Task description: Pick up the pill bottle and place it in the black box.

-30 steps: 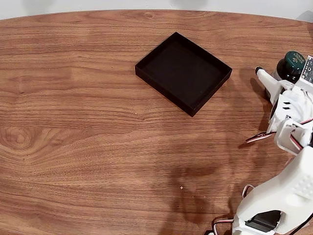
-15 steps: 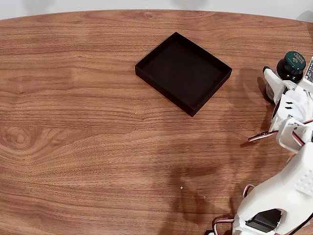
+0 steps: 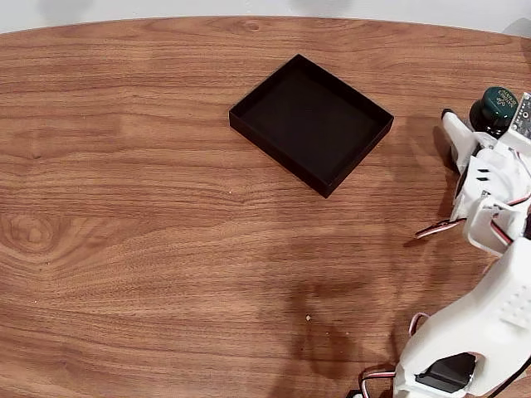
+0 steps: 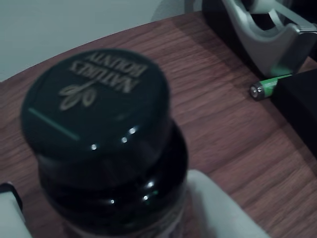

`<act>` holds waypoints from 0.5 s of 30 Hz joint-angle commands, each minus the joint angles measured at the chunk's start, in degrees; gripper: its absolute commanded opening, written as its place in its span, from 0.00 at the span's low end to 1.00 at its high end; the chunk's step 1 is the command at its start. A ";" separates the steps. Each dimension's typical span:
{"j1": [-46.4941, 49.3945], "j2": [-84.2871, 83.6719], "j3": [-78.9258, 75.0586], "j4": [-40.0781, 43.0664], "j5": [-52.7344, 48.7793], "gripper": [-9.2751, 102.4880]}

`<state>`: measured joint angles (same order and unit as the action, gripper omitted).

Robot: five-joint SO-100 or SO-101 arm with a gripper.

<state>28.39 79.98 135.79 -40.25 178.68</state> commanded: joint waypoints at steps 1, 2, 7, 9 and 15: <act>-0.53 1.49 -3.87 0.00 0.09 0.45; -0.70 1.41 -3.87 -0.09 0.18 0.45; -0.97 0.44 -4.31 -0.70 0.70 0.44; -0.97 0.00 -4.83 -0.70 0.79 0.43; -1.05 -1.58 -7.03 -0.70 0.97 0.42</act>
<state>28.04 77.61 133.07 -40.25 179.21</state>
